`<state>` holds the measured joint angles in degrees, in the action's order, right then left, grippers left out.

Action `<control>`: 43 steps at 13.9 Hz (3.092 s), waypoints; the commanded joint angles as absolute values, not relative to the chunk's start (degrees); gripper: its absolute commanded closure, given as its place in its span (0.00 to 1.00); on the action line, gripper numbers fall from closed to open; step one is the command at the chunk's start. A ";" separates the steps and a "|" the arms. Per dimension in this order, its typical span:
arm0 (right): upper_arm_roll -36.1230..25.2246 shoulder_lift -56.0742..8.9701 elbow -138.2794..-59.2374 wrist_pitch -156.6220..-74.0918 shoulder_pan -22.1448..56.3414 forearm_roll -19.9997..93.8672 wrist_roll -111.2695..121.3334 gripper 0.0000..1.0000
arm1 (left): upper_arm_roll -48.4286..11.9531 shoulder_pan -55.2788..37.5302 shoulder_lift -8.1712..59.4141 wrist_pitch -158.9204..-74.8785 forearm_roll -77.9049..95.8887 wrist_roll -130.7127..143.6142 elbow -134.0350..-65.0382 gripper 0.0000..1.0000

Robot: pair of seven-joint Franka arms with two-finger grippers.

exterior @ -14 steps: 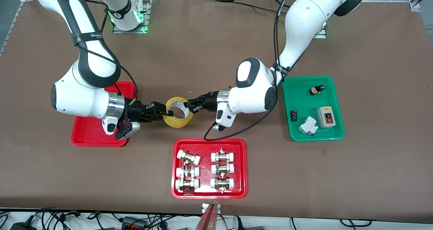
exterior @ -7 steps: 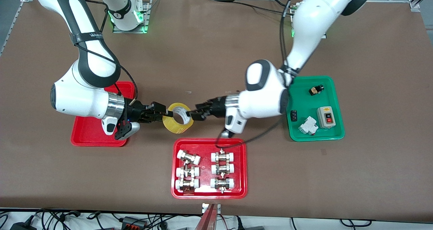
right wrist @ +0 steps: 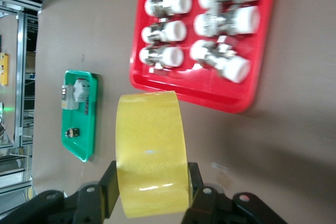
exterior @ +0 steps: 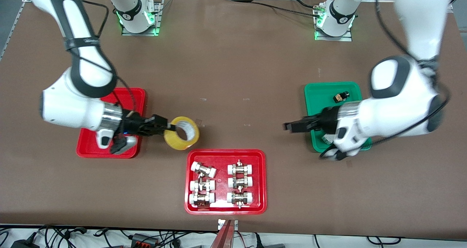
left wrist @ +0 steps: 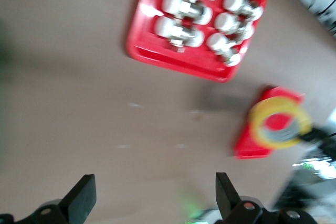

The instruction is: Left arm passes tape to right arm into tray

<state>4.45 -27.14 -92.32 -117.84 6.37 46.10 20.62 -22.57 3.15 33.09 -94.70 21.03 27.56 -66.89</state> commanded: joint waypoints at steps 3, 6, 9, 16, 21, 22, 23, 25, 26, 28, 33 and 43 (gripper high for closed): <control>4.92 -26.89 -92.99 -103.47 -6.56 38.77 24.24 1.00 | -22.59 4.66 24.62 -82.90 -5.98 13.18 -68.55 0.00; 4.83 -30.05 -93.25 -98.19 -13.95 32.27 33.71 1.00 | -23.37 8.86 23.82 -79.11 -11.16 11.69 -68.47 0.00; 4.83 -33.83 -93.86 -95.72 -19.32 32.17 41.73 1.00 | -23.55 13.06 18.30 -79.44 -10.73 12.83 -76.00 0.00; 4.83 -38.50 -94.13 -96.68 -21.80 31.12 50.45 0.34 | -24.08 19.51 8.16 -94.14 -6.32 12.48 -91.26 0.00; 5.27 -35.43 -94.04 -103.70 -18.03 17.25 50.62 0.00 | -24.70 19.86 9.23 -88.53 -5.98 12.30 -88.07 0.00; 5.19 -34.72 -93.96 -104.32 -16.89 15.14 50.62 0.00 | -24.70 19.86 9.14 -87.90 -5.37 12.04 -87.72 0.00; 5.19 -33.24 -94.04 -105.72 -15.57 12.25 49.93 0.00 | -24.78 19.95 9.14 -87.89 -4.93 11.95 -87.54 0.00; 4.84 -29.38 -93.96 -106.78 -12.15 7.14 48.53 0.00 | -24.61 19.95 8.97 -87.72 -3.17 11.95 -86.23 0.00; 4.92 -26.92 -93.96 -106.96 -10.91 3.38 44.95 0.00 | -24.61 20.04 8.96 -87.71 -3.08 11.95 -86.22 0.00; 5.10 -21.39 -94.30 -105.83 -8.54 -0.78 36.34 0.00 | -24.35 20.13 8.96 -87.89 -2.99 11.95 -86.39 0.00; 5.10 -9.60 -94.48 -96.69 -2.39 -2.72 11.81 0.00 | -24.52 20.04 8.35 -88.24 -3.08 11.87 -86.75 0.00; 5.10 -1.14 -89.58 -89.48 -0.62 -1.93 2.91 0.00 | -23.04 16.47 7.30 -87.81 -2.64 11.78 -86.48 0.00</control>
